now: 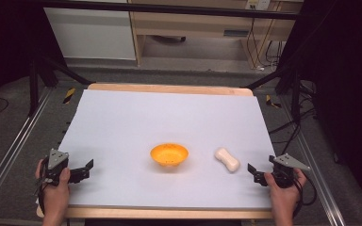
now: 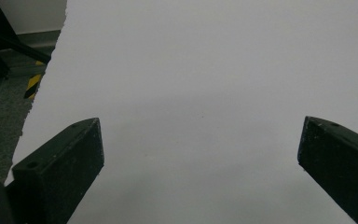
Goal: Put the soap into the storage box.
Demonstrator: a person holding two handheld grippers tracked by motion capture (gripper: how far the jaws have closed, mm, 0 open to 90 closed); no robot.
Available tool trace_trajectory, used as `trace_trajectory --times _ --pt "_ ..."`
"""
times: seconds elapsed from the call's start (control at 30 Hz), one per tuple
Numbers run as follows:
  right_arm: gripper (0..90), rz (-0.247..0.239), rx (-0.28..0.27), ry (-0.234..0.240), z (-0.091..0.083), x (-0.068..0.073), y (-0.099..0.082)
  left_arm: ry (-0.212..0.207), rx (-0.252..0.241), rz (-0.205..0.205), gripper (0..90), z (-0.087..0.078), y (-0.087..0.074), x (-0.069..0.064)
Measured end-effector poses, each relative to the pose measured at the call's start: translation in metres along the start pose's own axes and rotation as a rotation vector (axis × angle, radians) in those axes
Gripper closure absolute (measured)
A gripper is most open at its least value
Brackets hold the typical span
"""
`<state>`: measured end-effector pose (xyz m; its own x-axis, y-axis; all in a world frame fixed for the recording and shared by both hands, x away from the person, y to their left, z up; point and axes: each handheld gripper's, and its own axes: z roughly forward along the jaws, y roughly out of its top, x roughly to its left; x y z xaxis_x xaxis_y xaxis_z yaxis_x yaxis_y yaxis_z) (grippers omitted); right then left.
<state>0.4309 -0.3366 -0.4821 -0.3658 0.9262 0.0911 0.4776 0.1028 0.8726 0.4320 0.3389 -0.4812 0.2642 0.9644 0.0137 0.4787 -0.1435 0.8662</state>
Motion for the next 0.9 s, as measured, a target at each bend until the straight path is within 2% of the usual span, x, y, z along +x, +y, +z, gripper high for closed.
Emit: trace_trajectory --times 0.13,0.23,0.27,0.4,0.47,0.5,0.53,0.6,0.63,0.67,0.73,0.8,0.83,0.87,0.9 --pt "0.7 0.011 0.004 0.003 0.0 -0.001 0.0 -0.002 -0.003 -0.004 0.0 0.0 0.0 0.0" --pt "0.5 -0.014 0.027 -0.006 0.002 0.002 0.001 -0.003 -0.003 -0.003 0.0 0.0 0.0 0.0" --pt "2.8 -0.032 0.04 0.005 0.003 0.004 0.003 -0.004 -0.004 -0.005 0.0 0.0 0.0 0.0" --pt "6.6 -0.029 0.049 0.01 0.005 0.005 0.006 -0.004 -0.003 -0.004 0.0 0.0 0.0 0.0" --pt "7.8 -0.03 0.086 0.012 0.007 0.005 0.011 -0.004 -0.002 -0.004 0.0 0.0 0.0 0.001" --pt "7.8 -0.03 0.086 0.012 0.007 0.005 0.011 -0.004 -0.002 -0.004 0.0 0.0 0.0 0.001" --pt "6.9 -0.067 0.126 -0.004 0.009 0.007 0.015 -0.004 -0.001 -0.001 0.0 0.0 0.0 0.0" --pt "7.2 -0.081 0.138 -0.008 0.01 0.008 0.017 -0.003 -0.003 -0.002 0.0 0.0 0.0 0.0" --pt "7.4 -0.093 0.157 -0.002 0.012 0.008 0.019 -0.003 -0.003 -0.001 0.0 0.0 0.0 0.0" --pt "8.0 -0.089 0.174 0.024 0.013 0.009 0.022 -0.003 -0.002 -0.001 0.0 0.0 0.0 0.0" --pt "8.3 -0.085 0.188 0.037 0.013 0.01 0.024 -0.003 0.0 -0.001 0.0 0.0 0.0 0.0" --pt "9.4 -0.112 0.25 0.058 0.018 0.014 0.029 0.0 -0.002 -0.003 0.0 0.0 0.0 0.0" --pt "9.4 -0.112 0.25 0.058 0.018 0.014 0.029 0.0 -0.002 -0.003 0.0 0.0 0.0 0.0" --pt "9.4 -0.133 0.295 0.06 0.021 0.016 0.031 -0.001 0.0 -0.002 0.0 0.0 0.0 0.0" --pt "9.4 -0.133 0.295 0.06 0.021 0.016 0.031 -0.001 0.0 -0.002 0.0 0.0 0.0 0.0"
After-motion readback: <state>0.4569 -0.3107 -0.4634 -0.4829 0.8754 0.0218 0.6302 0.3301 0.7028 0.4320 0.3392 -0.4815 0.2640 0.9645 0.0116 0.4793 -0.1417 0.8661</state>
